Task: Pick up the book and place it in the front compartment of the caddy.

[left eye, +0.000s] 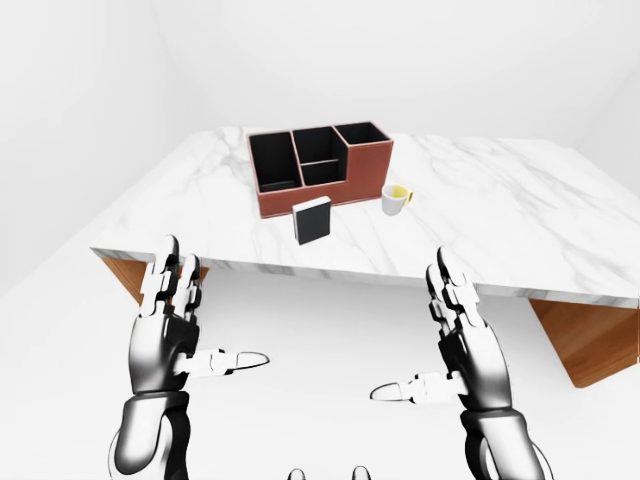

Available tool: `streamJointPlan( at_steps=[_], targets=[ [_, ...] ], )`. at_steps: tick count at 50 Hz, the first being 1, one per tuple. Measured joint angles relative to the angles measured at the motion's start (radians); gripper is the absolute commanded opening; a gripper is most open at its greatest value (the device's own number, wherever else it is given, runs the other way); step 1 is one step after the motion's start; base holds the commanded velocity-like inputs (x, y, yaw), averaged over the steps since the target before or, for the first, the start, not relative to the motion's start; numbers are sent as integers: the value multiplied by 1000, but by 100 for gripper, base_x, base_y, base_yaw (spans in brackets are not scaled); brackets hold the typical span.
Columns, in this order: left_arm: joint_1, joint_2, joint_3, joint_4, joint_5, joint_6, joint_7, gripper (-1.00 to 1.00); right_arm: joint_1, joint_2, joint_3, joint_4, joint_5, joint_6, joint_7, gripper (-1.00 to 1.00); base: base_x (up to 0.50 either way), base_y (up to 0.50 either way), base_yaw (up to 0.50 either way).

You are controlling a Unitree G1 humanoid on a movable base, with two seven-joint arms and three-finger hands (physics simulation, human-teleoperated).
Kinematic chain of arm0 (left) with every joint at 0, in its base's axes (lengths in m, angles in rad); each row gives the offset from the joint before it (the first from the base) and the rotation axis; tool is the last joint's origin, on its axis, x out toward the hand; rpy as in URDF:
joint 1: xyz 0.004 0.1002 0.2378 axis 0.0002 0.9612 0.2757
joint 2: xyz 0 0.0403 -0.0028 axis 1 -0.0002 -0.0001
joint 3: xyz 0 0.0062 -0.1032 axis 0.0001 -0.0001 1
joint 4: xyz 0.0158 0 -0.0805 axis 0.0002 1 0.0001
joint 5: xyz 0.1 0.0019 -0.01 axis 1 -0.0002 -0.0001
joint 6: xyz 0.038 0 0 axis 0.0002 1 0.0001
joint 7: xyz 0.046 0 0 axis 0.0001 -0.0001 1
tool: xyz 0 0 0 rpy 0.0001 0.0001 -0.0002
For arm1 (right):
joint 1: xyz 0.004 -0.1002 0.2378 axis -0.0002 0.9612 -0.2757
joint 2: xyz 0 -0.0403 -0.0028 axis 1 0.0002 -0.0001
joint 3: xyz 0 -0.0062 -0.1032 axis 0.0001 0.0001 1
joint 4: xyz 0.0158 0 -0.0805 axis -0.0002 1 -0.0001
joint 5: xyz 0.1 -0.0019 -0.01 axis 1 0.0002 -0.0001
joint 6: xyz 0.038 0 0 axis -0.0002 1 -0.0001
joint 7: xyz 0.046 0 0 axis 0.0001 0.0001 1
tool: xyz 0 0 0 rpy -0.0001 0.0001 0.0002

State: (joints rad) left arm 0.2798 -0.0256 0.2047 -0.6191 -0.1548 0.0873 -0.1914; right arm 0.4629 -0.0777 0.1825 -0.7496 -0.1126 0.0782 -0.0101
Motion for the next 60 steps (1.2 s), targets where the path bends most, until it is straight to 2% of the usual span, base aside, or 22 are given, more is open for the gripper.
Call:
streamJointPlan(
  at_steps=[26, 37, 48, 60],
  targets=[
    [0, -1, 4, -10, -3, 0, -1, 100, -5, 0, 6, 8, -7, 8, -6, 100, 0, 0, 50],
    [0, 0, 5, -11, -5, 0, -1, 100, -3, 1, 10, -9, 36, 8, -5, 100, 5, 2, 0],
    [1, 0, 3, -10, -5, 0, -2, 100, 13, -8, 12, -25, 53, -11, 2, 100, 50, 12, 0],
    [2, -1, 1, -8, -5, 0, -4, 100, 16, -9, 8, -25, 56, -18, 6, 100, 47, 18, 0]
  ],
)
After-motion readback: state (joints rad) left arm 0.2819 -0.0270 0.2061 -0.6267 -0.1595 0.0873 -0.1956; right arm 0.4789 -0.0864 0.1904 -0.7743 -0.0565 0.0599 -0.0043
